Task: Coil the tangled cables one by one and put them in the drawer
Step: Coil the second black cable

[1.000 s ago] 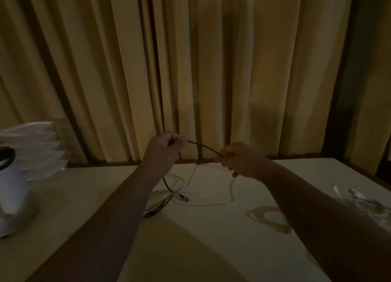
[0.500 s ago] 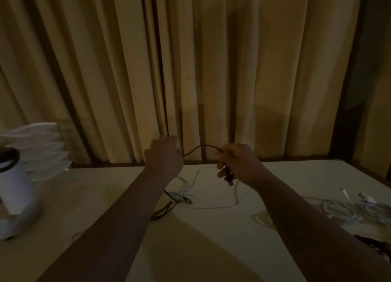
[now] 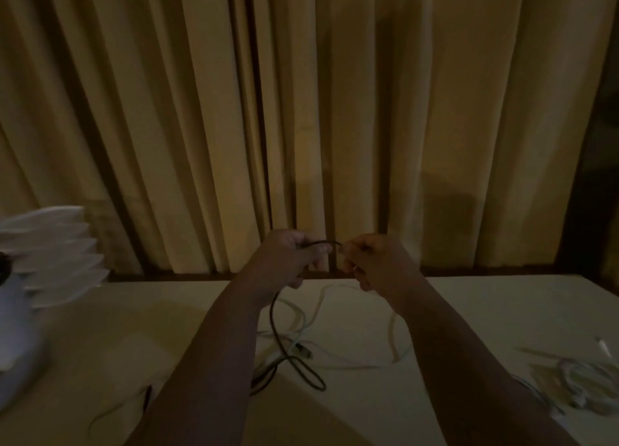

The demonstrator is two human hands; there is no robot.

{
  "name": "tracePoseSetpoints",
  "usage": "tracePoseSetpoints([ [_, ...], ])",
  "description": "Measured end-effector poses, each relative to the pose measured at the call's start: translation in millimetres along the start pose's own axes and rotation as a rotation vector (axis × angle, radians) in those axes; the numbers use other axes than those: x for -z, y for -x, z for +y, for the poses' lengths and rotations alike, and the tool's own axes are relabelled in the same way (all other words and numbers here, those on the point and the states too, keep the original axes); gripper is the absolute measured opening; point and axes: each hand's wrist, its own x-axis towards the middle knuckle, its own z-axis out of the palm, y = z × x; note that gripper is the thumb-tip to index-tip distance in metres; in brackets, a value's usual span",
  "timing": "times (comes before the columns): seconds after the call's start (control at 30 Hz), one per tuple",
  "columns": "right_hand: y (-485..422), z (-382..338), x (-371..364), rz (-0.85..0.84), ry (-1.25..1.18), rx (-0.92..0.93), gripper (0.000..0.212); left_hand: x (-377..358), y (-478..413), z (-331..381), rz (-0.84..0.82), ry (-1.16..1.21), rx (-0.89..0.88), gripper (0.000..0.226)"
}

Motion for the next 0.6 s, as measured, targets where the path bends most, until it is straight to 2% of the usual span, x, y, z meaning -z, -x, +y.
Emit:
tracePoseSetpoints([
  [0.1,-10.7,7.7,5.8,-0.017,-0.089,-0.005,0.014,7.0,-8.6,-13.6,-0.066,0.167,0.044,0.017],
  [0.23,-16.1,12.9,8.4,-0.221,-0.252,-0.114,0.025,1.3,-19.9,-29.7,0.100,0.245,-0.052,0.026],
  [0.37,-16.1,13.4,13.8,-0.420,-0.217,-0.188,0.025,-7.7,-31.6,-35.5,0.291,0.146,-0.154,0.023],
  [0.47,-13.0,11.0,15.0,-0.548,-0.323,-0.194,0.021,-11.1,-35.1,-37.7,0.377,-0.002,-0.246,0.024],
  [0.53,-11.5,9.8,15.1,-0.630,-0.422,-0.155,0.017,-16.2,-34.8,-36.3,0.368,-0.065,-0.241,0.024],
  [0.6,-11.6,7.5,14.7,-0.653,-0.504,-0.091,0.015,-23.6,-35.9,-32.0,0.314,-0.024,-0.151,0.025],
])
